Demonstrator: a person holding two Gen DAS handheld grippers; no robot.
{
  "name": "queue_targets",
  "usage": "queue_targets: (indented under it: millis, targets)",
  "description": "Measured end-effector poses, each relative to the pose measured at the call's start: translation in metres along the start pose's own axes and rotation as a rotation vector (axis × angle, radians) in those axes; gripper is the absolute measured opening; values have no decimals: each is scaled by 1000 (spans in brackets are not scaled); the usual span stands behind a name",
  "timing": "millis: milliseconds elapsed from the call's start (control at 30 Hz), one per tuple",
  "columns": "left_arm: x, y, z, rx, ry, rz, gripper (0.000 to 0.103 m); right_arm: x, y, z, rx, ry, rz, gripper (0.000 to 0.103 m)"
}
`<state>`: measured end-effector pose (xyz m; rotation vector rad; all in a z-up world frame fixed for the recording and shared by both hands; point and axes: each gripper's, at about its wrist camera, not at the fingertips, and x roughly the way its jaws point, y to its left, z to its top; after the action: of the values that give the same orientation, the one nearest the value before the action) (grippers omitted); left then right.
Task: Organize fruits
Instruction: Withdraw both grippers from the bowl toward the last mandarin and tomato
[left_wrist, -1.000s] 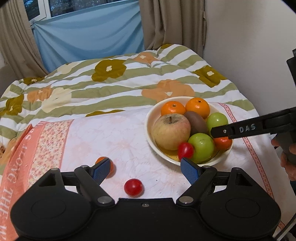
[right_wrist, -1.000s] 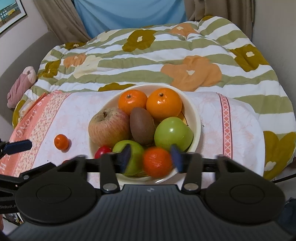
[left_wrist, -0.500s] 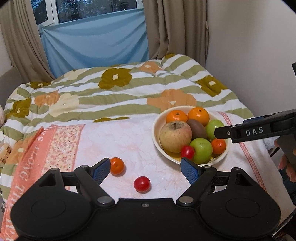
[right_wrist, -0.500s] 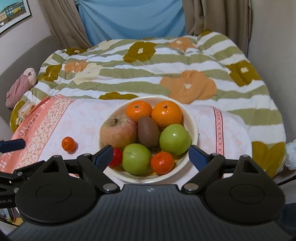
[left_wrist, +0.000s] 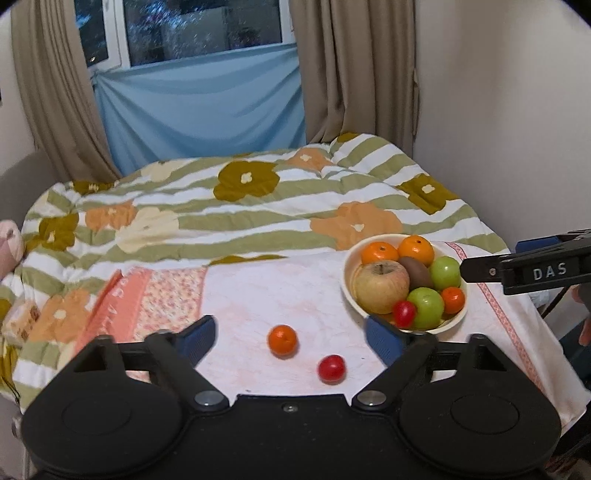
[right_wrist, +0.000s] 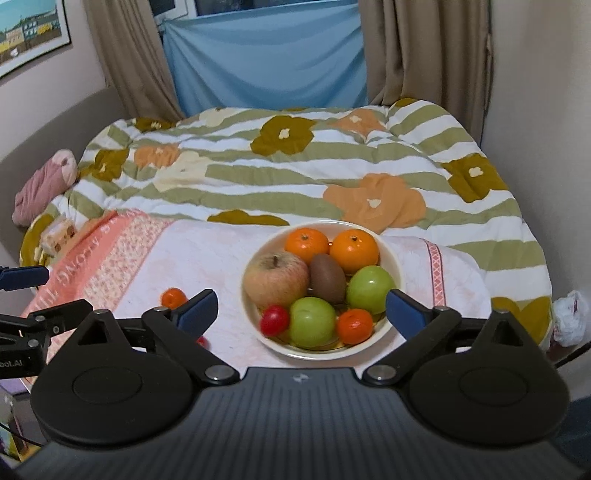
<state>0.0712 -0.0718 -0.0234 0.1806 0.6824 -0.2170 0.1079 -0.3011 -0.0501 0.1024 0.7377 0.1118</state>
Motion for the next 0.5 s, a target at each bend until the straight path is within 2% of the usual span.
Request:
queue_targets:
  millis: [100, 233, 500]
  targets:
    - [-2, 11, -2, 37, -22, -2, 103, -4, 17, -4, 8, -1, -35, 103]
    - [1, 29, -3, 70, -10, -43, 103, -7, 41, -12, 15, 11, -86, 103]
    - [15, 69, -8, 92, 14, -134, 103, -7, 81, -29, 76, 27, -128, 103]
